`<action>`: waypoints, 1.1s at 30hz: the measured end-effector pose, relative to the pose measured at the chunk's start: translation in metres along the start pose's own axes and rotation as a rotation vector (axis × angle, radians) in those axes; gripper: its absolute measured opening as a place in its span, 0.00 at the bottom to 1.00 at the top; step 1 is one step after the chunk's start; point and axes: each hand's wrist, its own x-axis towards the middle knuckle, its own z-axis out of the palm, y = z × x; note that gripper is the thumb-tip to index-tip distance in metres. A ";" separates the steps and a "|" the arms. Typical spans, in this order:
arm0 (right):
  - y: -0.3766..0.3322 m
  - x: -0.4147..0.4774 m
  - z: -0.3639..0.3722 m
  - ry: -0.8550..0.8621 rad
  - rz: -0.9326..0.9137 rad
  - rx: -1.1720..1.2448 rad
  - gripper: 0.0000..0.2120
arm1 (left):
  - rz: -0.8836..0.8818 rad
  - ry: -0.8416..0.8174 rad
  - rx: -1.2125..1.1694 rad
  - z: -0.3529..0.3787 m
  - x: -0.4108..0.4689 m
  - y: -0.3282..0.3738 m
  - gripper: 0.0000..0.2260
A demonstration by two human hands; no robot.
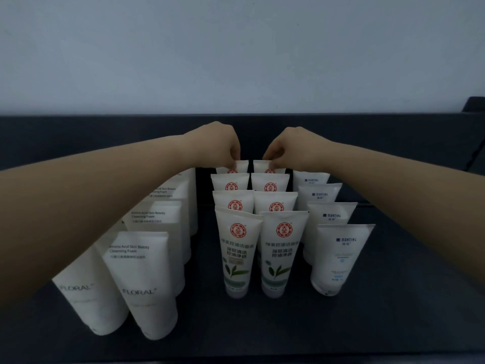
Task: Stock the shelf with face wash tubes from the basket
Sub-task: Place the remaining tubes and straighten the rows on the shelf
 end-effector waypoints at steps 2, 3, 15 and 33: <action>0.000 -0.002 -0.004 0.037 -0.007 0.014 0.15 | 0.001 0.021 -0.012 -0.004 -0.001 0.000 0.11; 0.000 -0.003 -0.008 0.068 -0.010 0.024 0.15 | 0.003 0.045 -0.022 -0.008 -0.003 0.000 0.11; -0.017 -0.035 -0.020 0.051 -0.044 0.083 0.09 | 0.014 -0.028 -0.139 -0.029 -0.041 0.007 0.07; -0.019 -0.036 -0.001 -0.060 0.033 -0.009 0.13 | -0.057 -0.137 -0.160 -0.005 -0.039 0.010 0.09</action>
